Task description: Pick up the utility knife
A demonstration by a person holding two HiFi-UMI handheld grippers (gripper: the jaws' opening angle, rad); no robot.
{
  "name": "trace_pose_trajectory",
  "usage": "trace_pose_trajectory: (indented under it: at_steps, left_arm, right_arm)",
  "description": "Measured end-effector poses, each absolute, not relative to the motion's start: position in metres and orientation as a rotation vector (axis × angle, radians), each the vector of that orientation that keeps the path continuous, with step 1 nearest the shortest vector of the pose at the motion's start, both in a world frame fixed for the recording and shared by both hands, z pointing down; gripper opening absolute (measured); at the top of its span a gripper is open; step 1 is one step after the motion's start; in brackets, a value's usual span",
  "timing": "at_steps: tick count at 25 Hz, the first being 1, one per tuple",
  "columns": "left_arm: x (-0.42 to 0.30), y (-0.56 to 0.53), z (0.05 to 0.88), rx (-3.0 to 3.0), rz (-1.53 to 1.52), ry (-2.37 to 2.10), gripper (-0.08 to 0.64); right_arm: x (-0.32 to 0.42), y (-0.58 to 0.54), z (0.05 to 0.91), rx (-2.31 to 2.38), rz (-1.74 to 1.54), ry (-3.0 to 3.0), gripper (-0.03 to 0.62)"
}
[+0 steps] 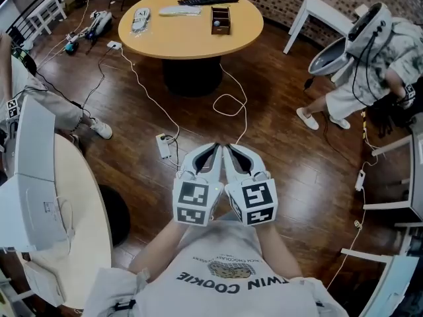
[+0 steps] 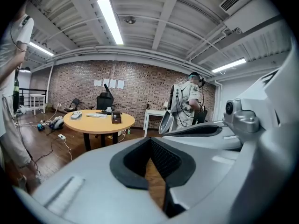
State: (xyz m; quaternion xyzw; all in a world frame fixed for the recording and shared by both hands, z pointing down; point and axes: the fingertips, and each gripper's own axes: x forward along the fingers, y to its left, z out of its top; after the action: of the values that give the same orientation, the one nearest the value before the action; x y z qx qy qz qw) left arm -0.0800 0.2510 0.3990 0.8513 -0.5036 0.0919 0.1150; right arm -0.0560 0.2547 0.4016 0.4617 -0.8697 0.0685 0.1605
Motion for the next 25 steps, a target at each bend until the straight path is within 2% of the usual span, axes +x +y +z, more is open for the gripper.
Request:
trace_pose_trajectory:
  at_steps: [12, 25]
  left_arm:
    - [-0.078, 0.208, 0.407, 2.515, 0.303, -1.437, 0.006]
    - [-0.051, 0.098, 0.411, 2.499, 0.355, -1.434, 0.006]
  right_arm:
    - [-0.055, 0.211, 0.411, 1.346, 0.222, -2.473, 0.002]
    - [-0.026, 0.101, 0.415, 1.331, 0.249, -2.487, 0.003]
